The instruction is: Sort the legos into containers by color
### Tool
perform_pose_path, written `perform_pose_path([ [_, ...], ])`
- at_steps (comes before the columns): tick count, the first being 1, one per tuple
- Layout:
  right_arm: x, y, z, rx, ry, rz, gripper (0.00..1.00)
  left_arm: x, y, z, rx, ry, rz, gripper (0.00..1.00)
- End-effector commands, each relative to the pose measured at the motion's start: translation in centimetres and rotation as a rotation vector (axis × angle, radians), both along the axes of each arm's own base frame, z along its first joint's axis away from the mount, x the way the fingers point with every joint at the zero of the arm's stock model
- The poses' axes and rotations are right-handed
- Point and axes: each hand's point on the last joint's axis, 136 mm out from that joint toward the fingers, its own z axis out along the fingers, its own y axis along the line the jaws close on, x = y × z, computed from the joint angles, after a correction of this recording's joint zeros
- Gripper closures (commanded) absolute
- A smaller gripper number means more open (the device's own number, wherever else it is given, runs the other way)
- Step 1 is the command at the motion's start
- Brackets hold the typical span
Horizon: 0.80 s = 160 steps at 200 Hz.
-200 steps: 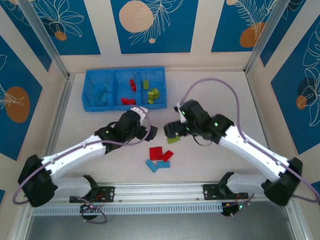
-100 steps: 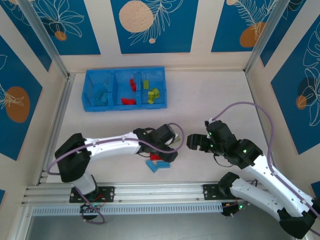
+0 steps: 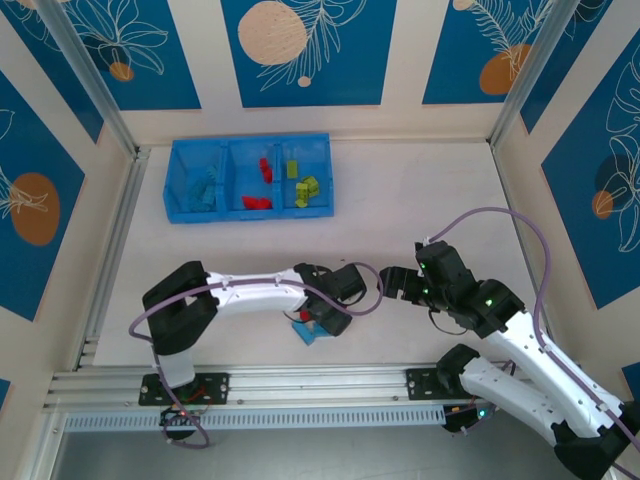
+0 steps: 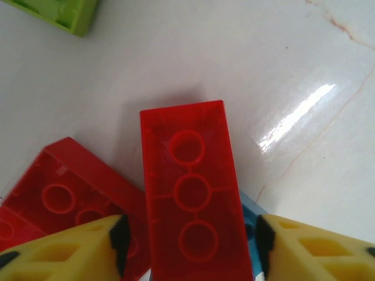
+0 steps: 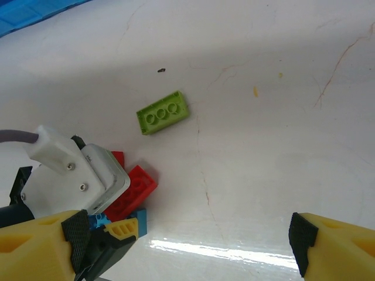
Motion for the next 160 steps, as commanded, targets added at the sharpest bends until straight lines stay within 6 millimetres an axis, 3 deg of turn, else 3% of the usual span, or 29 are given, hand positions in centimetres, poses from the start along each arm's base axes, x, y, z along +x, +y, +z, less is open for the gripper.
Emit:
perform_pose_path([
  [1, 0.2, 0.3, 0.1, 0.030, 0.000, -0.011, 0.10, -0.5, -0.1, -0.1, 0.024, 0.005, -0.011, 0.50],
  [41, 0.2, 0.5, 0.3, 0.043, 0.003, -0.008, 0.10, -0.1, -0.4, 1.4, -0.046, -0.040, -0.001, 0.64],
  [100, 0.2, 2.7, 1.4, 0.149, -0.002, 0.049, 0.09, 3.0, 0.9, 6.9, -0.156, -0.204, 0.072, 0.71],
  [113, 0.3, 3.0, 1.6, 0.162, -0.007, 0.055, 0.10, 4.9, 2.1, 8.5, -0.185, -0.254, 0.116, 0.72],
  [127, 0.4, 3.4, 1.9, 0.178, -0.013, 0.067, 0.09, 8.2, 4.5, 10.5, -0.229, -0.306, 0.204, 0.73],
  [160, 0.6, 5.0, 2.1, 0.214, -0.011, 0.112, 0.10, 17.5, 13.1, 16.2, -0.438, -0.407, 0.509, 0.73],
])
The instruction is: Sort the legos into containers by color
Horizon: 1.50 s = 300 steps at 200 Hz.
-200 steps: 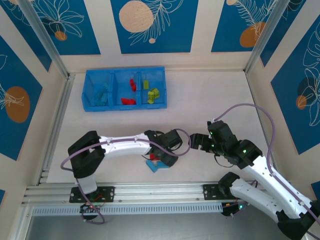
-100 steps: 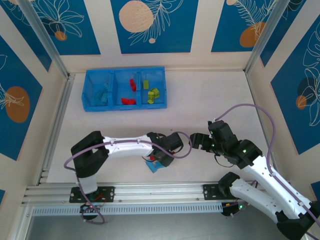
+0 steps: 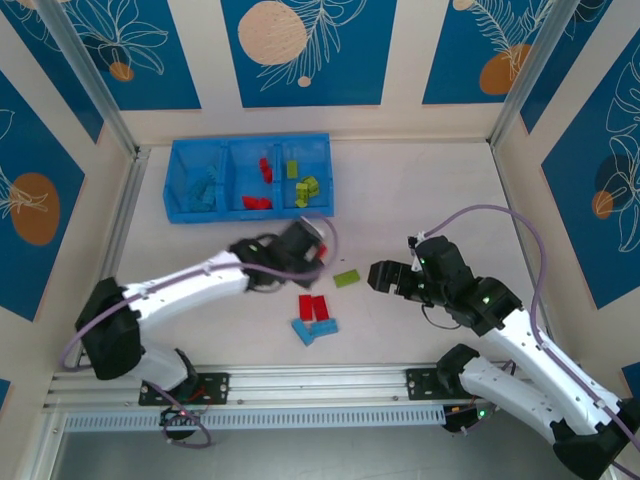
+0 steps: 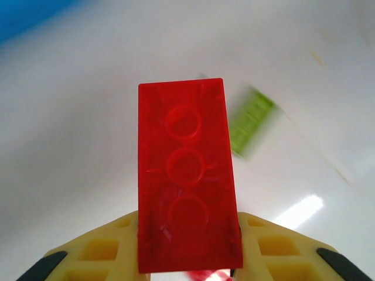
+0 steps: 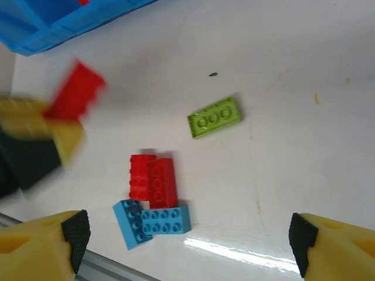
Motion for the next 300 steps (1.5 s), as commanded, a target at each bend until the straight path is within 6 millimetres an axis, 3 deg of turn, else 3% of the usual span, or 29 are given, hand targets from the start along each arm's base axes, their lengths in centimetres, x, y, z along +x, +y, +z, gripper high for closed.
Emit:
perform_pose_path([
  [1, -0.1, 1.7, 0.5, 0.059, 0.002, 0.048, 0.10, 6.1, 6.0, 4.3, -0.145, -0.113, 0.185, 0.73],
  [11, -0.1, 1.9, 0.3, 0.052, 0.010, 0.052, 0.10, 8.6, 8.4, 5.2, -0.187, -0.129, 0.256, 0.73],
  [25, -0.1, 2.1, 0.1, 0.044, 0.014, 0.055, 0.10, 11.6, 10.2, 5.5, -0.235, -0.091, 0.305, 0.73],
  [59, -0.4, 2.3, -0.2, 0.038, 0.021, 0.058, 0.10, 18.3, 11.6, 3.4, -0.237, -0.011, 0.371, 0.71],
  [81, -0.8, 2.4, -0.1, 0.036, 0.028, 0.065, 0.10, 22.3, 12.5, 1.5, -0.200, 0.029, 0.426, 0.63],
  [106, -1.3, 2.1, -0.1, 0.018, 0.033, 0.060, 0.10, 24.6, 12.5, 0.7, -0.221, 0.054, 0.434, 0.54],
  [123, -1.5, 1.9, -0.3, 0.013, 0.037, 0.056, 0.10, 24.5, 12.1, 1.6, -0.233, 0.051, 0.414, 0.50],
  [142, -1.5, 1.8, -0.9, -0.002, 0.041, 0.047, 0.10, 23.2, 11.8, 3.9, -0.269, 0.020, 0.388, 0.44],
  [162, -1.1, 1.8, -1.9, -0.042, 0.053, 0.039, 0.10, 20.3, 10.9, 6.6, -0.300, -0.020, 0.336, 0.44],
  [186, 0.0, 2.4, -3.5, -0.130, 0.081, 0.044, 0.10, 14.5, 8.3, 9.4, -0.314, -0.091, 0.219, 0.46],
  [202, 1.1, 3.0, -4.6, -0.198, 0.105, 0.040, 0.10, 9.8, 5.9, 9.8, -0.299, -0.140, 0.111, 0.47],
  [226, 2.9, 4.5, -6.5, -0.332, 0.117, 0.089, 0.09, 2.8, 2.3, 8.3, -0.256, -0.214, -0.113, 0.49],
  [253, 5.1, 6.1, -9.6, -0.524, 0.092, 0.232, 0.05, -2.7, 1.3, 5.1, -0.219, -0.274, -0.260, 0.49],
  [274, 6.6, 6.6, -11.9, -0.650, 0.106, 0.296, 0.01, -5.0, 2.5, 3.0, -0.186, -0.314, -0.303, 0.38],
  [300, 8.1, 7.5, -14.6, -0.665, 0.154, 0.342, 0.00, -6.1, 4.0, 2.7, -0.196, -0.392, -0.308, 0.18],
])
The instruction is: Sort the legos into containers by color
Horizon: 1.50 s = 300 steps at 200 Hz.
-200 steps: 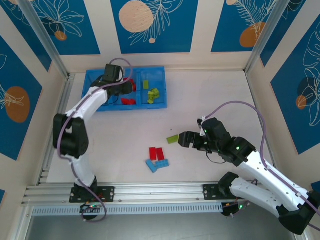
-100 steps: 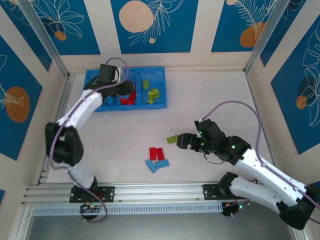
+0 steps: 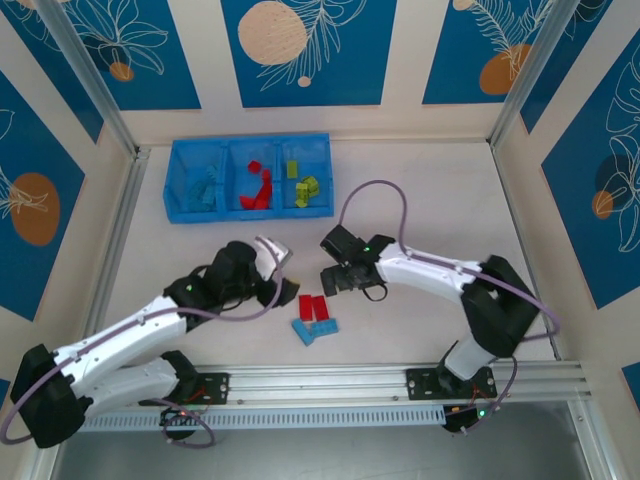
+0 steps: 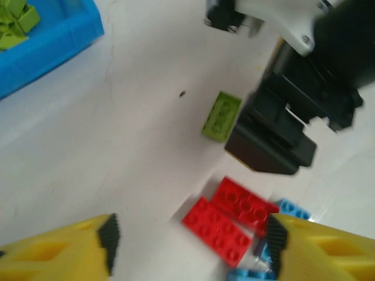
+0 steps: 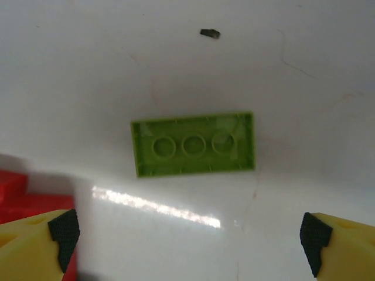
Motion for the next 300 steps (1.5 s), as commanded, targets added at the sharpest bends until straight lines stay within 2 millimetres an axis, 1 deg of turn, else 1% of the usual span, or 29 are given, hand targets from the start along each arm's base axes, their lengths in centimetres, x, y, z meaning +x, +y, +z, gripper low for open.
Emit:
perform_pose_path([
  [1, 2.1, 0.5, -1.1, -0.044, -0.013, 0.076, 0.00, 0.5, 0.6, 2.8, -0.058, -0.179, 0.005, 0.17],
  [14, 2.6, 0.7, -2.4, -0.059, 0.020, 0.072, 0.00, 0.3, 0.9, 3.3, -0.074, -0.219, 0.004, 0.02],
  [18, 2.6, 0.7, -2.7, -0.064, 0.029, 0.075, 0.01, 0.2, 1.0, 3.4, -0.079, -0.231, 0.005, 0.00],
  [42, 2.9, 1.1, -4.0, -0.083, 0.057, 0.075, 0.01, 0.2, 1.7, 3.3, -0.068, -0.248, 0.024, 0.00],
  [69, 2.7, 0.8, -4.7, -0.073, 0.090, 0.026, 0.20, 0.0, 1.8, 3.0, -0.075, -0.238, 0.025, 0.00],
  [91, 2.3, 0.5, -4.2, -0.058, 0.102, -0.023, 0.30, 0.1, 2.0, 3.3, -0.085, -0.249, 0.039, 0.00],
  [109, 2.2, 0.8, -2.5, -0.012, 0.083, -0.057, 0.32, 0.1, 2.3, 3.3, -0.090, -0.260, 0.055, 0.00],
  [140, 2.6, 1.8, 2.6, 0.102, -0.032, -0.057, 0.35, 0.5, 3.0, 3.2, -0.081, -0.277, 0.096, 0.00],
  [164, 4.0, 2.2, 6.7, 0.159, -0.138, -0.067, 0.35, 0.8, 3.6, 3.4, -0.084, -0.291, 0.134, 0.00],
  [185, 7.0, 3.7, 10.7, 0.205, -0.278, -0.039, 0.35, 1.5, 5.1, 3.5, -0.075, -0.311, 0.225, 0.00],
  [203, 10.9, 5.3, 14.1, 0.223, -0.408, -0.034, 0.35, 1.9, 6.1, 3.4, -0.057, -0.323, 0.283, 0.00],
  [212, 13.0, 6.0, 14.9, 0.226, -0.441, -0.044, 0.35, 2.0, 6.5, 3.4, -0.044, -0.325, 0.301, 0.00],
  [228, 16.6, 7.3, 15.7, 0.251, -0.460, -0.065, 0.36, 2.4, 7.2, 3.2, -0.013, -0.331, 0.336, 0.00],
  [238, 18.7, 8.1, 15.4, 0.254, -0.462, -0.072, 0.36, 2.6, 7.7, 3.0, 0.010, -0.333, 0.360, 0.00],
  [240, 19.1, 8.3, 15.8, 0.260, -0.470, -0.073, 0.36, 2.7, 7.8, 3.0, 0.014, -0.334, 0.366, 0.00],
  [245, 20.2, 8.6, 15.0, 0.247, -0.460, -0.078, 0.36, 2.8, 7.9, 3.0, 0.022, -0.336, 0.377, 0.00],
  [250, 21.3, 8.9, 15.2, 0.248, -0.469, -0.082, 0.36, 2.8, 8.1, 2.9, 0.030, -0.336, 0.386, 0.00],
  [251, 21.5, 8.9, 14.9, 0.242, -0.462, -0.083, 0.36, 2.8, 8.1, 2.9, 0.031, -0.337, 0.387, 0.00],
  [255, 22.4, 9.2, 15.4, 0.247, -0.467, -0.089, 0.37, 2.9, 8.2, 2.9, 0.035, -0.338, 0.392, 0.00],
  [256, 22.6, 9.2, 14.9, 0.240, -0.460, -0.091, 0.37, 2.9, 8.3, 2.9, 0.036, -0.338, 0.393, 0.00],
  [261, 23.5, 9.4, 14.3, 0.226, -0.449, -0.095, 0.37, 2.9, 8.3, 2.8, 0.040, -0.338, 0.398, 0.00],
  [265, 24.4, 9.7, 14.5, 0.227, -0.456, -0.098, 0.36, 2.9, 8.3, 2.9, 0.040, -0.340, 0.398, 0.00],
  [267, 24.6, 9.7, 14.0, 0.217, -0.446, -0.097, 0.36, 3.0, 8.3, 2.9, 0.039, -0.340, 0.399, 0.00],
  [271, 25.4, 10.0, 14.2, 0.222, -0.453, -0.097, 0.37, 3.0, 8.3, 2.9, 0.040, -0.339, 0.398, 0.00],
  [280, 26.6, 10.7, 13.6, 0.218, -0.442, -0.079, 0.36, 3.0, 8.3, 2.8, 0.040, -0.339, 0.397, 0.00],
  [288, 27.4, 11.2, 13.7, 0.217, -0.440, -0.059, 0.32, 3.0, 8.3, 2.9, 0.038, -0.339, 0.397, 0.00],
  [295, 28.1, 11.4, 13.6, 0.211, -0.442, -0.052, 0.26, 3.0, 8.2, 2.7, 0.042, -0.337, 0.393, 0.00],
  [298, 28.3, 11.5, 14.2, 0.214, -0.449, -0.049, 0.23, 3.0, 8.2, 2.8, 0.041, -0.335, 0.392, 0.00],
  [300, 28.4, 11.6, 13.8, 0.209, -0.445, -0.045, 0.22, 3.0, 8.2, 2.8, 0.042, -0.337, 0.392, 0.00],
])
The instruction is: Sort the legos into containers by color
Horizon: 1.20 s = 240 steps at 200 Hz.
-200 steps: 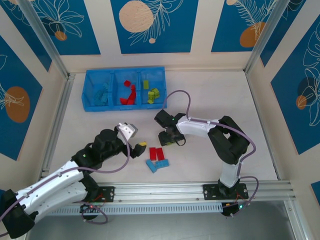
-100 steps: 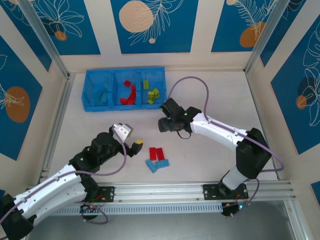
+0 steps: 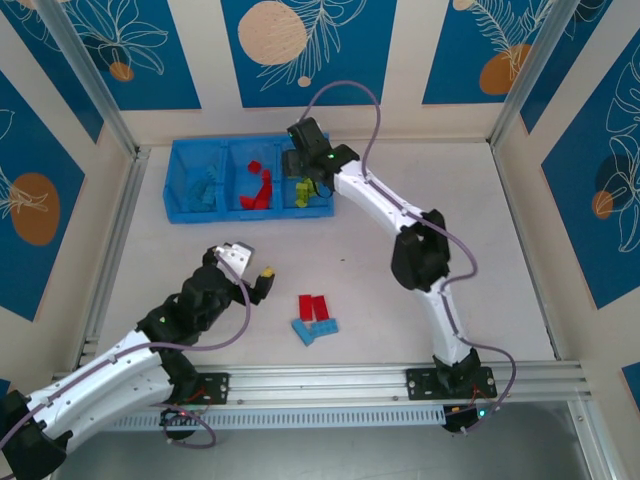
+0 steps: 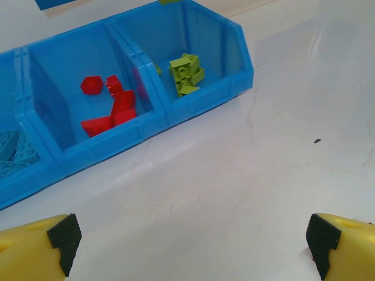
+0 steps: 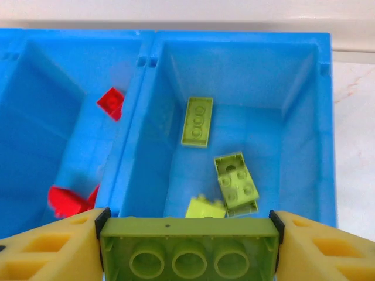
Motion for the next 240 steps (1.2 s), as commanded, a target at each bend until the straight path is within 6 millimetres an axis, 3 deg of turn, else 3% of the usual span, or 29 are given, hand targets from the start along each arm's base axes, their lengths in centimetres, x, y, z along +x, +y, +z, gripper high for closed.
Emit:
perform_pose_path([
  [1, 0.6, 0.1, -0.2, -0.073, 0.033, 0.052, 0.20, 0.2, 0.4, 0.0, 0.006, 0.000, 0.031, 0.00],
  [18, 0.9, 0.5, 1.1, -0.073, 0.006, 0.083, 0.10, 0.3, 0.3, -0.1, 0.009, 0.005, 0.029, 0.00],
  [54, -0.6, 0.3, 5.2, -0.058, -0.045, 0.125, 0.08, 0.3, 0.1, -0.2, 0.005, 0.003, 0.022, 0.00],
  [90, -6.9, -1.0, 10.2, -0.007, -0.029, 0.180, 0.08, 0.5, 0.3, -0.5, 0.017, -0.001, 0.036, 0.00],
  [110, -12.1, -2.0, 10.0, 0.000, 0.003, 0.251, 0.08, 0.6, 0.3, -0.7, 0.026, 0.003, 0.043, 0.00],
  [113, -13.0, -2.2, 10.7, 0.012, -0.008, 0.264, 0.08, 0.6, 0.3, -0.7, 0.027, 0.004, 0.043, 0.00],
  [142, -21.4, -4.8, 8.9, 0.030, 0.042, 0.337, 0.08, 0.2, -1.4, -0.7, 0.019, 0.092, -0.024, 0.00],
  [164, -26.1, -7.6, 7.3, 0.082, 0.056, 0.304, 0.08, -0.8, -3.8, -1.3, -0.068, 0.263, -0.086, 0.00],
  [182, -29.4, -10.0, 4.8, 0.135, 0.114, 0.270, 0.08, -1.8, -5.9, -2.6, -0.144, 0.439, -0.114, 0.00],
  [217, -33.5, -13.2, 0.2, 0.197, 0.234, 0.189, 0.08, -4.0, -8.8, -7.5, -0.122, 0.764, -0.104, 0.00],
  [240, -34.0, -14.7, -1.5, 0.179, 0.258, 0.129, 0.07, -5.1, -10.6, -10.6, -0.048, 0.903, -0.097, 0.08],
])
